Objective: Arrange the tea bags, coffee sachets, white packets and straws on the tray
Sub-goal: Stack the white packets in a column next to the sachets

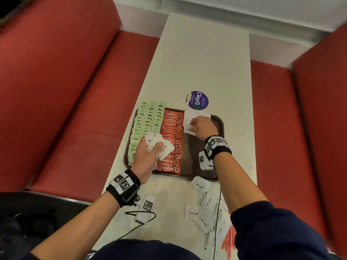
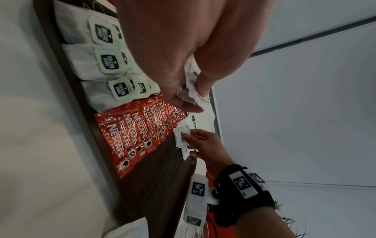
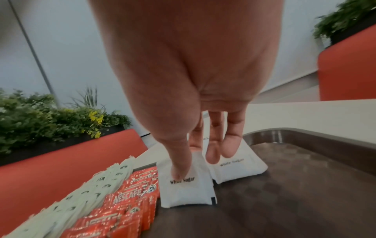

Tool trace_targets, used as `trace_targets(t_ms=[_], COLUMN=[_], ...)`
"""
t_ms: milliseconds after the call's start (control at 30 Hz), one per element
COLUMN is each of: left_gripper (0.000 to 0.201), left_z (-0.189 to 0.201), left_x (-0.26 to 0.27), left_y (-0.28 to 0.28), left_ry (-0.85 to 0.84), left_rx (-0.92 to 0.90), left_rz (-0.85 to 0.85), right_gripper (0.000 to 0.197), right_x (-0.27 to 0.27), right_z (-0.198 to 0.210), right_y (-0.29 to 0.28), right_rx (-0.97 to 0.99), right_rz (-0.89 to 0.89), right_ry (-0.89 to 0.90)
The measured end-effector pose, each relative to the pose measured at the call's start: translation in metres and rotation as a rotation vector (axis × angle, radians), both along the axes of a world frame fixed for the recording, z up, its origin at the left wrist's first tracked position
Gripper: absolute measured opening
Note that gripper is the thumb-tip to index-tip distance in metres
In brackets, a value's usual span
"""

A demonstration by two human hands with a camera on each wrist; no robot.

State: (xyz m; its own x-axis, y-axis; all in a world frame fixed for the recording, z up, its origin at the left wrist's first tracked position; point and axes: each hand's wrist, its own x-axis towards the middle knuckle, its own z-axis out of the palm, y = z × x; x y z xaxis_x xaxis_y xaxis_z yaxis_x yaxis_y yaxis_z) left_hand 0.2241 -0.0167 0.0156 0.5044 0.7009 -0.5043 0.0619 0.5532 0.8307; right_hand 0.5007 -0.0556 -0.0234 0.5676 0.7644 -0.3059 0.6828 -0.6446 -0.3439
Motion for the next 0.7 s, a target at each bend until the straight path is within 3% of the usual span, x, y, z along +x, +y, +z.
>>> trace_targets(t_ms=[267, 700], left_gripper=[0.037, 0.033], left_z=[0.004, 0.013], left_x=[0.007, 0.018], left_y=[0.002, -0.001], left_ry=[-0.014, -0.012], left_rx=[-0.017, -0.047], left_rz=[-0.006, 0.004], right_gripper=[0.026, 0.033], right_x=[-0.001, -0.019], right_z=[-0.010, -0.024], right_y=[0.007, -0.013], right_rx=[0.009, 0.140], right_rz=[0.097, -0.005], right_ry=[-0.243, -0.156])
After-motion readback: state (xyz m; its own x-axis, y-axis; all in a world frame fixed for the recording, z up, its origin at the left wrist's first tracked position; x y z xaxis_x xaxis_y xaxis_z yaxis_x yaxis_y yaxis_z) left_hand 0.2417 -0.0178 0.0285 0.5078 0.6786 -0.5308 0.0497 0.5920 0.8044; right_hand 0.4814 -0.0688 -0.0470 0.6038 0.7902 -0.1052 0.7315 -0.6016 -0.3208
